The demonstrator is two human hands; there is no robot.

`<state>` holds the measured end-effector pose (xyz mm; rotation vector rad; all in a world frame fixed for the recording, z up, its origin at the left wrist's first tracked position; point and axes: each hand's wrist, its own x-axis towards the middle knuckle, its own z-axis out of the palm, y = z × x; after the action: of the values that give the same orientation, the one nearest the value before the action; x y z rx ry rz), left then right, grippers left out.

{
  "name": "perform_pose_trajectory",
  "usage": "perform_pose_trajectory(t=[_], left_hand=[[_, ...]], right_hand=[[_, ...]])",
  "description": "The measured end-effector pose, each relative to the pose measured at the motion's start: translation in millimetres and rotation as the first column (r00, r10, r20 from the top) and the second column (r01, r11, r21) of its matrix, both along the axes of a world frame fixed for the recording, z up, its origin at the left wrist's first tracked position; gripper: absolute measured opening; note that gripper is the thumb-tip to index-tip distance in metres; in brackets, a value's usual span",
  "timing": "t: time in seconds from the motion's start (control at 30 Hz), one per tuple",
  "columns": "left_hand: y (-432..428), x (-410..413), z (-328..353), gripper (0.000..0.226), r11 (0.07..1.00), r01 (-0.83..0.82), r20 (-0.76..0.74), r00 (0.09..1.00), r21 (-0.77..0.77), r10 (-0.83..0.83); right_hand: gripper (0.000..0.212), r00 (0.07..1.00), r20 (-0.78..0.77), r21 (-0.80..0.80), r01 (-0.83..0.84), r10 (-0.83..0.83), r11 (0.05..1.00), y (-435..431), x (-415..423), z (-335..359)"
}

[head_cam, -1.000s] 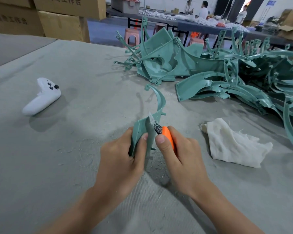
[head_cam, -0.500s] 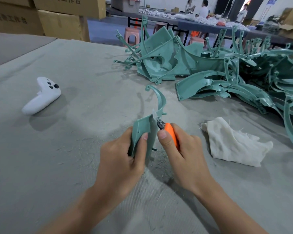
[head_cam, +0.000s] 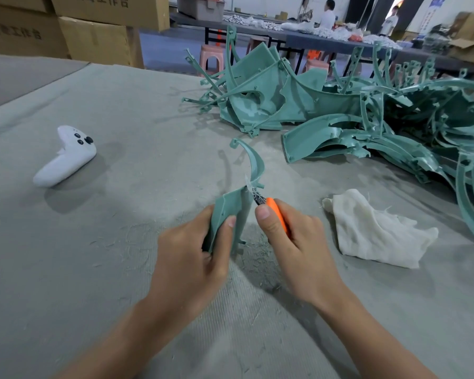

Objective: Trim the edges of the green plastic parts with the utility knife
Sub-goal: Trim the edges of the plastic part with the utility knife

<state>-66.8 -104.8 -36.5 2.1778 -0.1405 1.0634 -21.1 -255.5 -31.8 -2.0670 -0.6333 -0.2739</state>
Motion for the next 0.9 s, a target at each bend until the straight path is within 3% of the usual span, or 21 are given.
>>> perform_pose_trajectory(t=[0.37, 0.5, 0.6, 0.9], left_hand=[[-3.3, -1.9, -1.3, 0.027, 0.999, 0.003, 0.062, 0.998, 0.035, -0.006], [0.2, 0.8, -0.1, 0.024, 0.999, -0.028, 0.076, 0.997, 0.016, 0.027], [2.8, 1.6, -1.8, 0.024, 1.000, -0.013, 0.074, 0.997, 0.025, 0.011], [8.6, 2.6, -2.0, 0.013, 0.995, 0.076, 0.092, 0.992, 0.057, -0.081]], right_hand=[[0.062, 0.984, -0.045, -0.016, 0.169, -0.170, 0.985, -11.3, 15.2, 0.3], [0.063, 0.998, -0.008, 0.051, 0.066, -0.065, 0.997, -9.0, 9.4, 1.4], [0.057, 0.998, 0.056, 0.009, -0.017, 0.017, 1.000, -5.7, 2.7, 0.9], [0.061, 1.000, -0.010, 0.009, 0.025, -0.025, 1.000, -9.7, 10.6, -0.1]])
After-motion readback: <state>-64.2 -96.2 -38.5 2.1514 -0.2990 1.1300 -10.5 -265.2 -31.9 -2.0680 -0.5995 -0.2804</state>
